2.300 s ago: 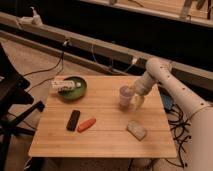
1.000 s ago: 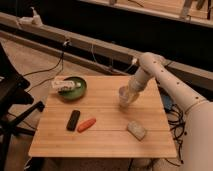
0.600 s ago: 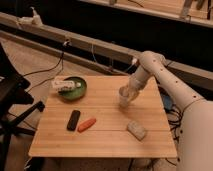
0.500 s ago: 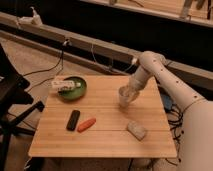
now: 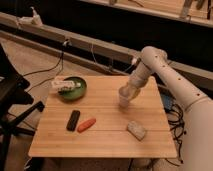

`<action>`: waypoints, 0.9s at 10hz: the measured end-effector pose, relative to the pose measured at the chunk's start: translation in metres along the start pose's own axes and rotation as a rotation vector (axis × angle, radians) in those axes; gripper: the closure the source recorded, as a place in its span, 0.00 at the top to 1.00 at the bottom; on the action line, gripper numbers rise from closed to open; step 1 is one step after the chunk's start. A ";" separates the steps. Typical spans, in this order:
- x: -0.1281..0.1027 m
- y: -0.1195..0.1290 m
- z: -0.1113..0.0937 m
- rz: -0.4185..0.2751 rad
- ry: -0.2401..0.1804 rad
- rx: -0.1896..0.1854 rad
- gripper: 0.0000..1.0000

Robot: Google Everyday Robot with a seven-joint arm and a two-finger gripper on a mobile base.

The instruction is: Pick up the ceramic cup

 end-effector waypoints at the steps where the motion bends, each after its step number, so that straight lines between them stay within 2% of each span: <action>1: -0.001 -0.002 0.000 -0.005 0.007 0.003 0.59; 3: -0.005 -0.004 0.001 -0.016 0.028 0.009 0.78; 9: 0.003 -0.007 0.023 0.006 0.027 -0.029 0.80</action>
